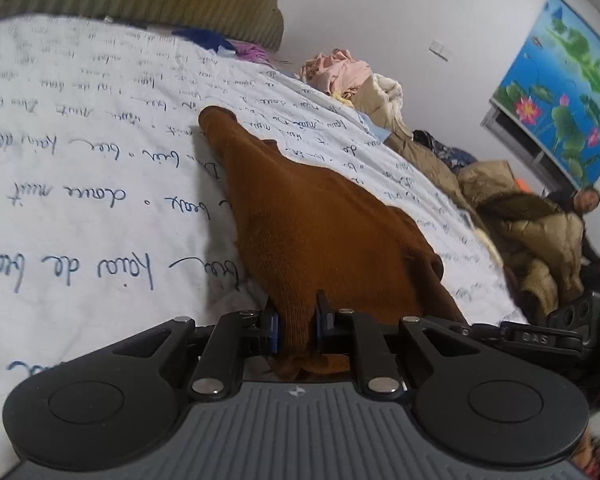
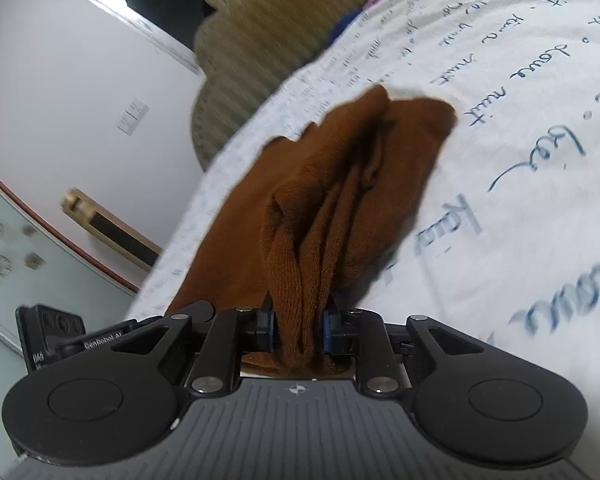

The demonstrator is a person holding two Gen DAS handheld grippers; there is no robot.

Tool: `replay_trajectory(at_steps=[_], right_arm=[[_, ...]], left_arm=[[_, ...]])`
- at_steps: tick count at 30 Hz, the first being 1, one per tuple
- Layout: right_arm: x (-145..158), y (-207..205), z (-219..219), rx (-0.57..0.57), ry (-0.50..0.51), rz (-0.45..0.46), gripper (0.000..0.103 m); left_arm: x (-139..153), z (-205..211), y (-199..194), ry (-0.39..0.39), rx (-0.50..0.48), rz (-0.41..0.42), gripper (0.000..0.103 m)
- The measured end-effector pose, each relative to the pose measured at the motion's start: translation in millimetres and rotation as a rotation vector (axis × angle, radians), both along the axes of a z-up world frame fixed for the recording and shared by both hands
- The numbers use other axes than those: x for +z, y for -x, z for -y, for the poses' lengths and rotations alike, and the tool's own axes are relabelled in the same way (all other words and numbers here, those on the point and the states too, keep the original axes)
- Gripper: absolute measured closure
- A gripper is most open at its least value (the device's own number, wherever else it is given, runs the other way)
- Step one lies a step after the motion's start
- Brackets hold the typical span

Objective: Fold small clothes

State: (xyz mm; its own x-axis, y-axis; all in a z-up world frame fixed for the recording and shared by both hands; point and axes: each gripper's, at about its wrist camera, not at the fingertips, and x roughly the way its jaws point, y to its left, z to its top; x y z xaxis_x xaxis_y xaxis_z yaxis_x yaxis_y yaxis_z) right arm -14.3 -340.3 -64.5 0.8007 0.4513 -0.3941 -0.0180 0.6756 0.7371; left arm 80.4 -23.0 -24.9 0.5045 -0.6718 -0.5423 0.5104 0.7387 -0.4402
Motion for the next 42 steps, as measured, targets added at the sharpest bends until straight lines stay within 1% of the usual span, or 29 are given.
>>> replay_trajectory(at_steps=[2,3,4,5,6,8,9,10,11,13,15,16,17,18,20,22,24,26,28,29,31,32,33,36,37,39,40,41,42], right_arm=[[-1,1,-5,-0.050,0.095,-0.033,0.077],[-1,2,-6,-0.053,0.102,-0.031,0.076],[3,4,-8,-0.064,0.106,-0.037,0.073],[10,6,-12,-0.081,0.136,-0.036,0.064],[19,11,-16,-0.115,0.192,-0.024,0.052],[41,20,-29,-0.204,0.369,0.004,0.040],[51,19,-36,-0.230,0.462,0.025,0.040],[59,18,-43,-0.238,0.525,0.048,0.040],[66,12,-49,-0.232,0.564,0.067,0.040],[66,-2,-56,-0.211,0.584,0.073,0.040],[58,-19,-50,-0.208,0.579,0.035,0.042],[51,-29,-48,-0.215,0.604,-0.012,0.044],[47,-27,-44,-0.238,0.636,-0.048,0.041],[43,-23,-43,-0.271,0.646,-0.046,0.035],[45,-7,-40,-0.313,0.616,-0.006,0.034],[53,7,-39,-0.326,0.598,0.027,0.042],[54,13,-35,-0.279,0.556,0.047,0.055],[56,7,-32,-0.200,0.487,0.054,0.060],[52,-3,-36,-0.128,0.461,0.023,0.060],[49,-6,-41,-0.113,0.481,0.015,0.064],[45,-3,-55,-0.127,0.604,-0.002,0.090],[43,-1,-59,-0.131,0.643,-0.002,0.093],[41,2,-61,-0.127,0.650,-0.003,0.093],[38,6,-56,-0.139,0.612,-0.021,0.093],[40,10,-54,-0.154,0.594,-0.021,0.092],[47,20,-53,-0.208,0.576,0.021,0.063],[53,25,-57,-0.220,0.597,0.057,0.058],[57,30,-62,-0.217,0.632,0.091,0.050],[60,32,-70,-0.206,0.670,0.106,0.045]], left_arm=[[-6,5,2,-0.065,0.012,-0.018,0.086],[-6,6,6,-0.084,0.016,-0.010,0.085],[-4,4,12,-0.085,0.023,0.012,0.080],[0,1,17,-0.089,0.031,0.030,0.078],[4,-2,21,-0.085,0.045,0.046,0.074],[12,-6,22,-0.058,0.079,0.069,0.072],[15,-5,19,-0.055,0.097,0.076,0.068],[19,-2,14,-0.067,0.112,0.079,0.060],[22,6,9,-0.090,0.133,0.084,0.056],[26,23,4,-0.158,0.162,0.124,0.040],[20,41,5,-0.301,0.170,0.170,0.039],[16,48,9,-0.365,0.171,0.192,0.039],[13,49,15,-0.390,0.163,0.217,0.039],[11,47,21,-0.392,0.160,0.236,0.039],[14,45,27,-0.389,0.176,0.244,0.039],[19,46,28,-0.378,0.189,0.240,0.038],[22,50,29,-0.377,0.186,0.243,0.038],[21,54,31,-0.394,0.196,0.261,0.038],[17,56,35,-0.422,0.189,0.285,0.038],[14,56,36,-0.441,0.187,0.291,0.038],[6,52,34,-0.471,0.191,0.285,0.032],[4,49,34,-0.471,0.195,0.276,0.031],[5,46,34,-0.459,0.195,0.268,0.032],[12,41,41,-0.420,0.196,0.266,0.033],[14,41,45,-0.412,0.198,0.276,0.033],[14,40,52,-0.400,0.205,0.288,0.031],[13,40,53,-0.398,0.211,0.280,0.030],[11,41,54,-0.397,0.217,0.268,0.030],[8,42,54,-0.398,0.219,0.257,0.030]])
